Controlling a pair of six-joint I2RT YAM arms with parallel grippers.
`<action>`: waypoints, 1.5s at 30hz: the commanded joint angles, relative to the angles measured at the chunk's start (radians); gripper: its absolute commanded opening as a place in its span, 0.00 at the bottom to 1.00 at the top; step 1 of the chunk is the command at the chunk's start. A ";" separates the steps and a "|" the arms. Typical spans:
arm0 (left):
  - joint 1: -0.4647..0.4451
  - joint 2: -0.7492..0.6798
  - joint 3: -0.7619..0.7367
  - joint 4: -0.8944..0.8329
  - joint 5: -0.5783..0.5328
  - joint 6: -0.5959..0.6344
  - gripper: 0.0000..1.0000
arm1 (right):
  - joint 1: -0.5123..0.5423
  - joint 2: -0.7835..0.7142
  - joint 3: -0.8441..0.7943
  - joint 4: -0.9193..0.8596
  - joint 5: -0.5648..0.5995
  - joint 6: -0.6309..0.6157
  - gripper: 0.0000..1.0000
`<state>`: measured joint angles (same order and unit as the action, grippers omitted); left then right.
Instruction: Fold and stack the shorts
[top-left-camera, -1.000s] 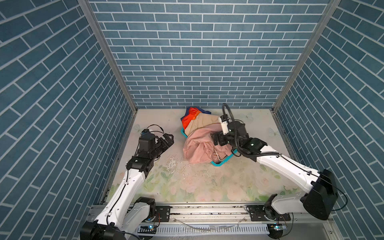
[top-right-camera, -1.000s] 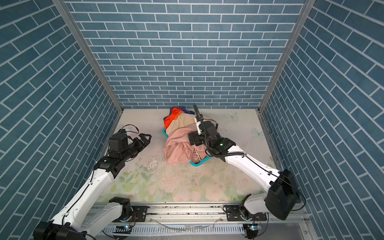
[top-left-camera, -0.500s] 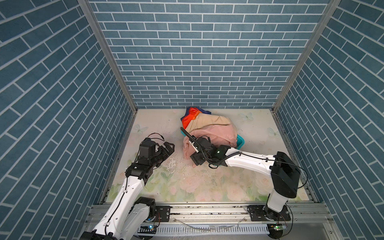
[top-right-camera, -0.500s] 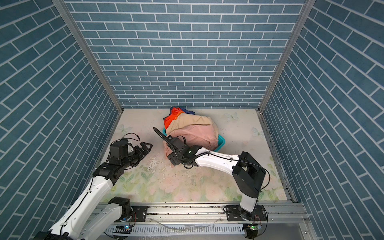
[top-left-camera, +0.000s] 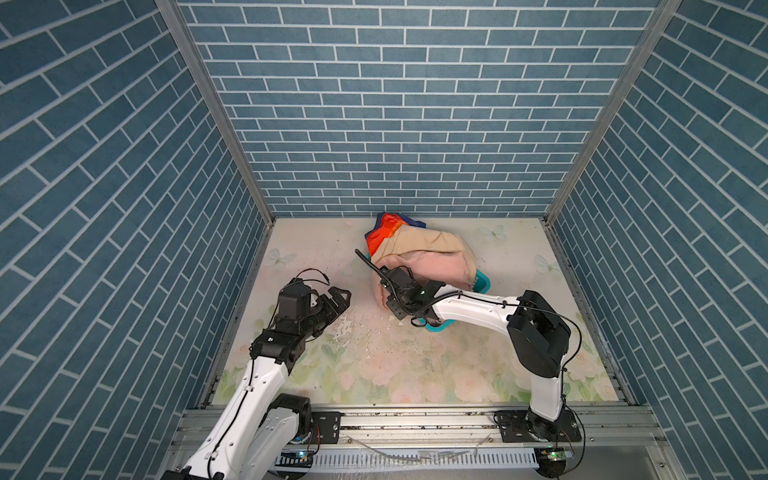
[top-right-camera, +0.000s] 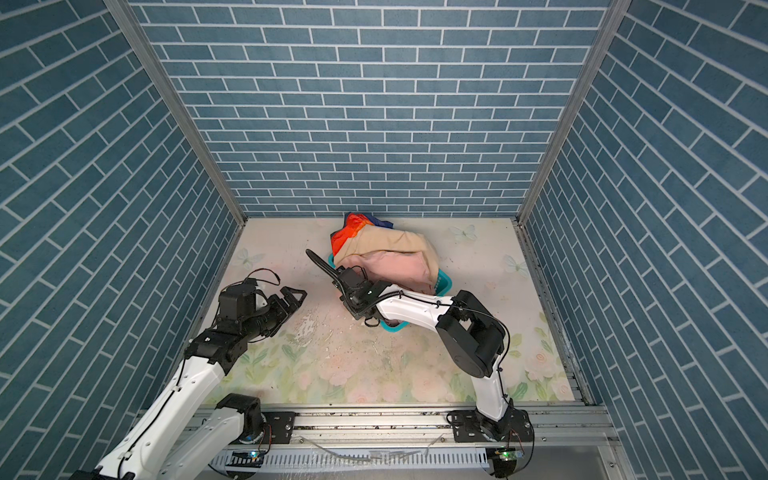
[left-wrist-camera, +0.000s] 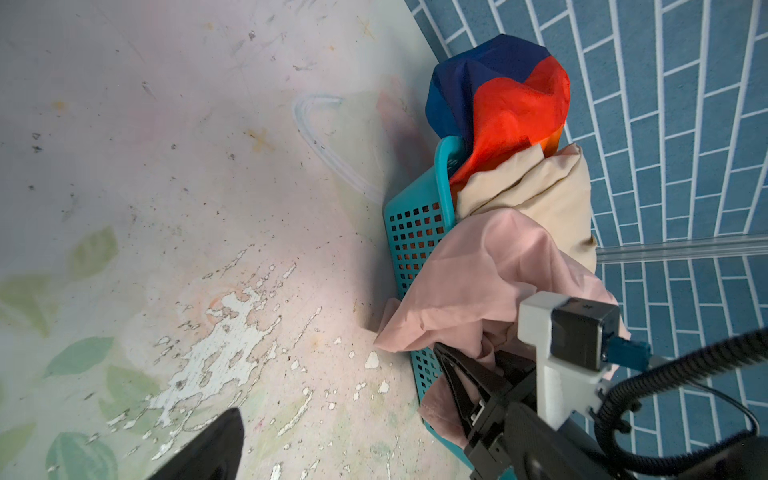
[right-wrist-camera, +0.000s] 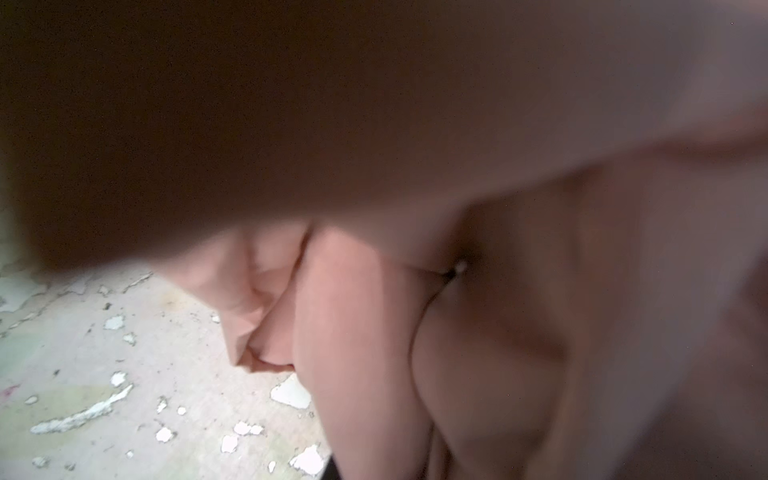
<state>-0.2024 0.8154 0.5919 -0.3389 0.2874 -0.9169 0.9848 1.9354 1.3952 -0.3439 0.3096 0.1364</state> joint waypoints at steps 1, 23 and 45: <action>-0.064 0.032 0.059 0.025 -0.016 0.044 1.00 | -0.134 -0.061 -0.054 -0.053 -0.025 0.081 0.00; -0.474 0.581 0.463 0.135 -0.150 0.153 1.00 | -0.763 -0.070 -0.046 -0.046 -0.113 -0.134 0.00; -0.529 0.748 0.690 0.043 -0.256 0.305 1.00 | -0.782 -0.403 -0.057 -0.100 -0.182 -0.006 0.95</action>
<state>-0.7212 1.5375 1.2289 -0.2565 0.0982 -0.6910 0.2108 1.6794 1.3323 -0.4259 0.1532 0.0410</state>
